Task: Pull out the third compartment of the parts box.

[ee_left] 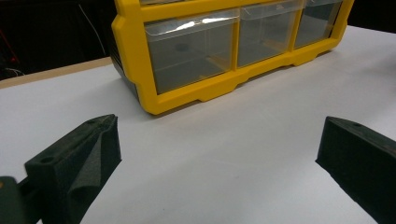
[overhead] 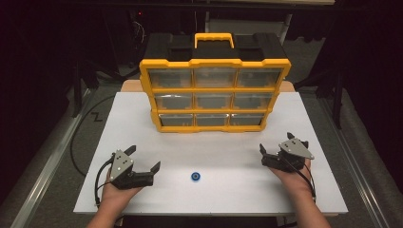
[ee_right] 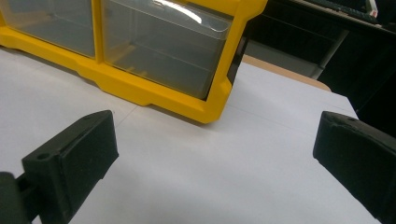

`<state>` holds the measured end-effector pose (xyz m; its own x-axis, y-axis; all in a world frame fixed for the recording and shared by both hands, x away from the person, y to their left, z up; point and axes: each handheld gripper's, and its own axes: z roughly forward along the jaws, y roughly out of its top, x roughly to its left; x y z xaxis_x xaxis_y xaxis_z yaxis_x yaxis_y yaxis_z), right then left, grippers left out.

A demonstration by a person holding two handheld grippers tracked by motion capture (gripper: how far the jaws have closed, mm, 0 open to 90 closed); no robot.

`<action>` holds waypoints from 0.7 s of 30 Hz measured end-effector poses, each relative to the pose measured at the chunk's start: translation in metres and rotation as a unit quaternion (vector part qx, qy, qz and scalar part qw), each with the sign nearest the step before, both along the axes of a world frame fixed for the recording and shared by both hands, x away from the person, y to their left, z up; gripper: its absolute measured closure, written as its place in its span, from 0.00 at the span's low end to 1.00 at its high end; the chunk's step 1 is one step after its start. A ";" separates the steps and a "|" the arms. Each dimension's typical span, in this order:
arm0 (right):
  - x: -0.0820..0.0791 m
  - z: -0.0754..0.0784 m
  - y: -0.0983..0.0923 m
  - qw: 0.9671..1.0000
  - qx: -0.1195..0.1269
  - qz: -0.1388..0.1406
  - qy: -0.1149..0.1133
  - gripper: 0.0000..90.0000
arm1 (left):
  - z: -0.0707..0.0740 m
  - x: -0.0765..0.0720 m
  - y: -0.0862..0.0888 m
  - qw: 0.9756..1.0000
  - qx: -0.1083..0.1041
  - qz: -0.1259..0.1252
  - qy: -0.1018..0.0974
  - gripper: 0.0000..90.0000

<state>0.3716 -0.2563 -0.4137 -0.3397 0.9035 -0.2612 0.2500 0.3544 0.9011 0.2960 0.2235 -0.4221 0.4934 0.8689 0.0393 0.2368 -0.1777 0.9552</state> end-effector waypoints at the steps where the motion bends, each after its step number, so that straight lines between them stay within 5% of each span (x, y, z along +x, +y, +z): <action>1: 0.000 0.000 0.000 1.000 -0.002 0.001 0.001 0.01 | 0.000 0.000 0.000 1.000 0.000 0.001 -0.001 0.00; 21: 0.003 -0.007 -0.001 0.997 -0.077 0.002 0.000 0.01 | 0.000 0.000 0.001 1.000 -0.009 -0.003 -0.006 0.00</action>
<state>0.3742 -0.2570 -0.4204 -0.3441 0.8513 -0.3960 0.2479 0.4892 0.8362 0.2956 0.2244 -0.4221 0.4974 0.8670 0.0288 0.2254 -0.1612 0.9609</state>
